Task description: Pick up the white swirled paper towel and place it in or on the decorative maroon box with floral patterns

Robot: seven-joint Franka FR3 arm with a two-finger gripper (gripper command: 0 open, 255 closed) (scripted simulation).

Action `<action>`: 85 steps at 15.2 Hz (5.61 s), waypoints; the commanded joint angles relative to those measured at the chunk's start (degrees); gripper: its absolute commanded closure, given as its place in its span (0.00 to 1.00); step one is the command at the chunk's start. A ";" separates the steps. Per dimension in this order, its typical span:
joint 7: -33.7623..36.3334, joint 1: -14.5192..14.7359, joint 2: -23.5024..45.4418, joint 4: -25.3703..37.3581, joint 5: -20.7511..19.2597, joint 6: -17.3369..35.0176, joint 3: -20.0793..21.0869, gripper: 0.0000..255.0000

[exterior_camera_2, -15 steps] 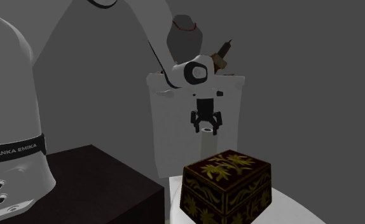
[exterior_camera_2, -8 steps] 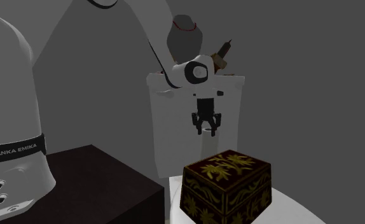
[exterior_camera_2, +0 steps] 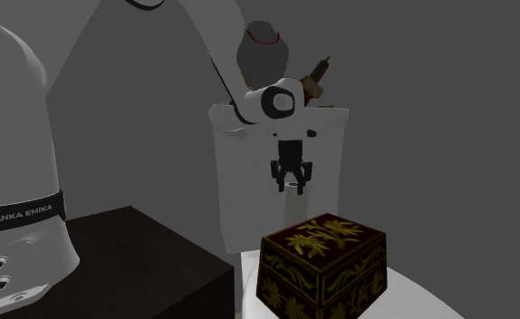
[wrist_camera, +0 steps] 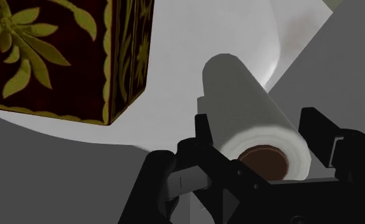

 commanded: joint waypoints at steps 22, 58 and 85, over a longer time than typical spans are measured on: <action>-0.21 0.63 -11.87 2.72 -0.35 -14.32 0.12 1.00; -21.95 -10.81 -28.33 3.13 -1.12 -30.34 -9.94 1.00; -22.82 -11.22 -20.56 -8.39 0.78 -11.24 -9.96 1.00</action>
